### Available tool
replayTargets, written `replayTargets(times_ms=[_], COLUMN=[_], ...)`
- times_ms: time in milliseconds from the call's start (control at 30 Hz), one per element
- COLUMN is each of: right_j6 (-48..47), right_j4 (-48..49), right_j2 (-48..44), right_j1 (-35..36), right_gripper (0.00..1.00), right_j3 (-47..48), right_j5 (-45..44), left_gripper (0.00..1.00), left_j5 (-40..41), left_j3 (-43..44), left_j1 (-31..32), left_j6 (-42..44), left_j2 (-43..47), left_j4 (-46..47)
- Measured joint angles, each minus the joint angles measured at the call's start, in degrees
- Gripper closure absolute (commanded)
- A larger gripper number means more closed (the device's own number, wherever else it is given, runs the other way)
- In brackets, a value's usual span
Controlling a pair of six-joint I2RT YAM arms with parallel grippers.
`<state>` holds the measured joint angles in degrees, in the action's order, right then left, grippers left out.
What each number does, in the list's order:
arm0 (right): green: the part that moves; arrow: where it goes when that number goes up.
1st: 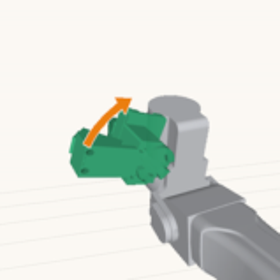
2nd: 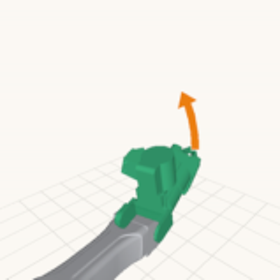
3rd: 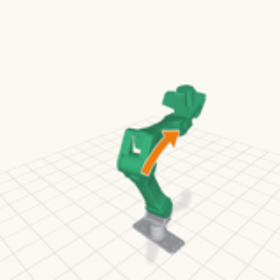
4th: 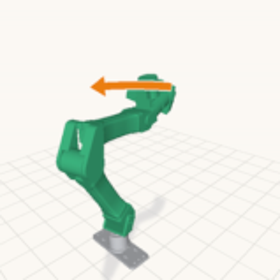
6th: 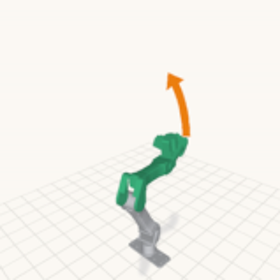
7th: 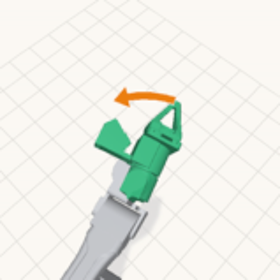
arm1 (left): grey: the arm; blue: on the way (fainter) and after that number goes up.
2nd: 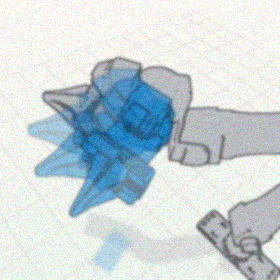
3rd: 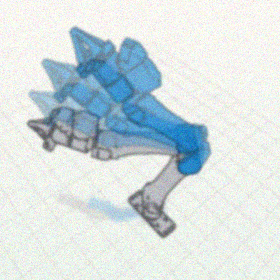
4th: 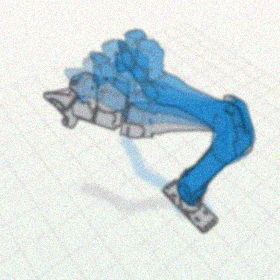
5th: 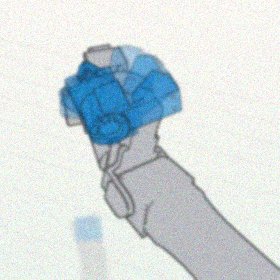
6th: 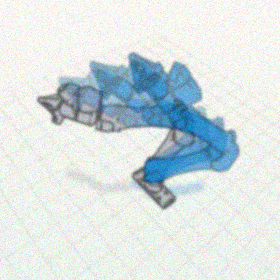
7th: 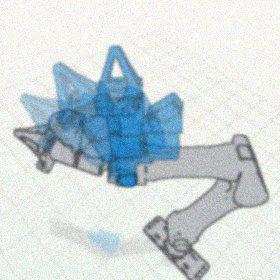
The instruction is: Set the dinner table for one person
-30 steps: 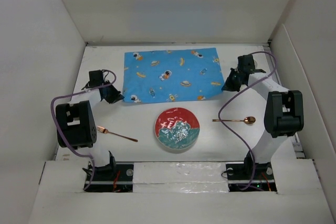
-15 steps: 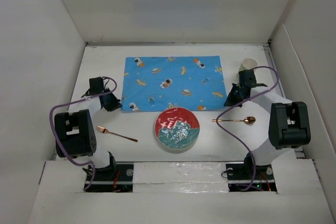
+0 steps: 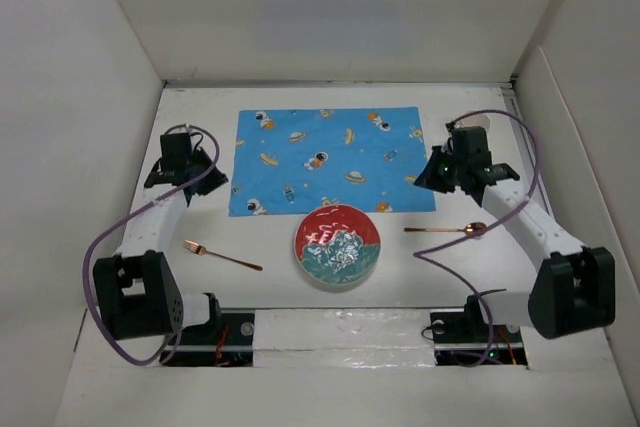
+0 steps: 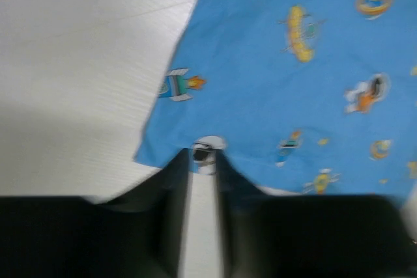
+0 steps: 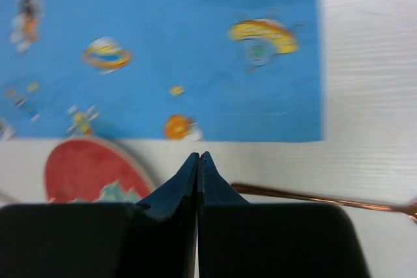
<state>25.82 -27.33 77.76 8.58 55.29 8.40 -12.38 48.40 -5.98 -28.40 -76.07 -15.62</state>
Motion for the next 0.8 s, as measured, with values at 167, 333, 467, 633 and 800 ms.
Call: replayTargets(times_ms=[167,333,467,633,800], right_j6=[0.83,3.04,4.31,7.3,10.99], right_j4=[5.81,9.62,12.2,20.24,28.55], right_j2=[-8.76,-6.01,-0.24,6.1,11.43], right_j1=[8.59,12.83,14.8,17.18,17.22], right_gripper=[0.5,0.4,0.42,0.59,1.0], right_j3=[-9.6,-19.89,-21.05,-20.9,-20.85], right_j5=[9.25,14.95,16.79,19.15,22.97], left_gripper=[1.0,0.74,0.69,0.69,0.69], left_j5=[-1.57,-3.98,-5.51,-6.38,-6.69], left_j3=[3.37,3.37,3.37,3.37,3.37], left_j1=[4.44,9.38,9.44,9.35,9.35], left_j6=[1.64,2.45,2.49,2.64,2.84], left_j2=[7.17,11.93,13.07,13.03,13.05], left_j4=[0.59,0.5,0.46,-0.28,-0.94])
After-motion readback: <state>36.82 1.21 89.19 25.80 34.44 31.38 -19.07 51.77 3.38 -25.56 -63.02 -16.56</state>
